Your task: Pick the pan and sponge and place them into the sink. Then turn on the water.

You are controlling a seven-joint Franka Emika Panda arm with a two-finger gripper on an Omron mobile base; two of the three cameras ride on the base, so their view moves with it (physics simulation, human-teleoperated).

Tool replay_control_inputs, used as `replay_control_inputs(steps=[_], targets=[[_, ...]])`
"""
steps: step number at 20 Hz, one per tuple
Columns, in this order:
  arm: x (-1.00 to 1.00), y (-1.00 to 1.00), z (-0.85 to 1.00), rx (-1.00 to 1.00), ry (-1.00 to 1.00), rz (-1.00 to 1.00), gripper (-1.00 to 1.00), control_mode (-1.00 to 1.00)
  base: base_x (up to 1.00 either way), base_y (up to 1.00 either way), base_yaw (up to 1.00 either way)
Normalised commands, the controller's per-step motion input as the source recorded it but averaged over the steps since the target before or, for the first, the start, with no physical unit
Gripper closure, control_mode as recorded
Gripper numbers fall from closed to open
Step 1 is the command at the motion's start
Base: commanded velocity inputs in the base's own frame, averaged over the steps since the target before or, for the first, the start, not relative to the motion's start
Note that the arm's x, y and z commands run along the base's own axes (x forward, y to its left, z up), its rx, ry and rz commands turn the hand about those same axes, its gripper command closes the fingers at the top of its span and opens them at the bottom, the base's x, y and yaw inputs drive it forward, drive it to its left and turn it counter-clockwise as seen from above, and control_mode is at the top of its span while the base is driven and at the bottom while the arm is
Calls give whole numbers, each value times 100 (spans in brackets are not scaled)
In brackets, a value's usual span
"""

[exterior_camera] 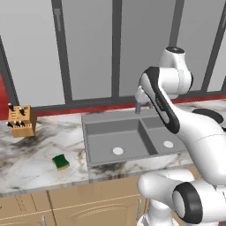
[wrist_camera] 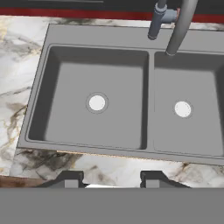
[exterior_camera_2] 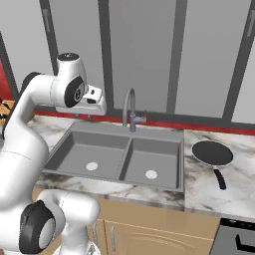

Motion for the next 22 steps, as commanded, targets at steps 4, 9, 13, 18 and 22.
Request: replay_control_inputs(steps=[4,9,13,18,22], targets=[[-1,-3,0,0,0,0,-100,-100,0,0,0],[-9,-11,-1,0,0,1,-100,-100,0,0,0],[-11,-12,0,0,0,1,-100,-100,0,0,0],[-18,-17,3,-1,0,0,-100,-100,0,0,0],[-25,-25,8,0,1,0,-100,-100,0,0,0]])
